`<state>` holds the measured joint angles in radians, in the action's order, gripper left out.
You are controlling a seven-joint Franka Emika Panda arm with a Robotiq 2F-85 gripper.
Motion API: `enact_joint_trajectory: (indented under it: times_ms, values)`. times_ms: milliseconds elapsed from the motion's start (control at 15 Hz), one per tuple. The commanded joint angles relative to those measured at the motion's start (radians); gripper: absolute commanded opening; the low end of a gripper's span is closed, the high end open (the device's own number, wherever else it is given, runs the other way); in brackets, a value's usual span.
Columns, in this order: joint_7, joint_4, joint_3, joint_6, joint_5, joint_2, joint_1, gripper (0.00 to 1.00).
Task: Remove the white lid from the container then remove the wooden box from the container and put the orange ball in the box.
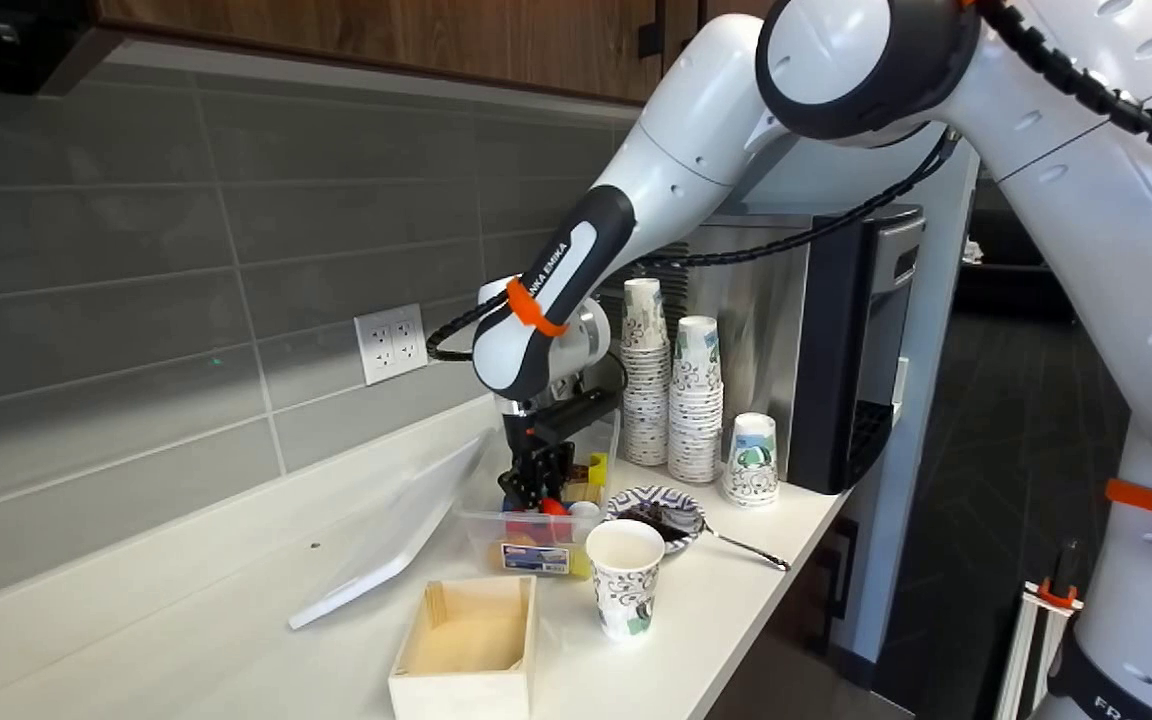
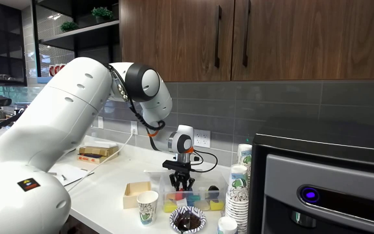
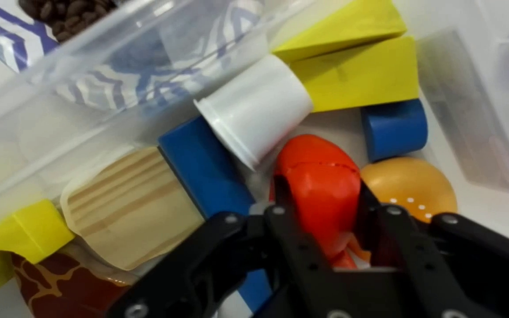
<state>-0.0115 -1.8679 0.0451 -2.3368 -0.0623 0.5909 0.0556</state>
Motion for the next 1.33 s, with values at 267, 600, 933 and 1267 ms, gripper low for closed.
enact_joint_trajectory:
  times_ms: [267,600,933,1267]
  values:
    - [-0.228,-0.198,-0.037,0.073,-0.098,-0.276,0.132,0.09]
    - [-0.519,-0.318,-0.017,0.096,-0.337,-0.443,0.238,0.09]
    - [-0.488,-0.360,0.083,0.062,-0.301,-0.463,0.240,0.09]
    - [-0.464,-0.329,0.121,0.004,-0.288,-0.384,0.240,0.09]
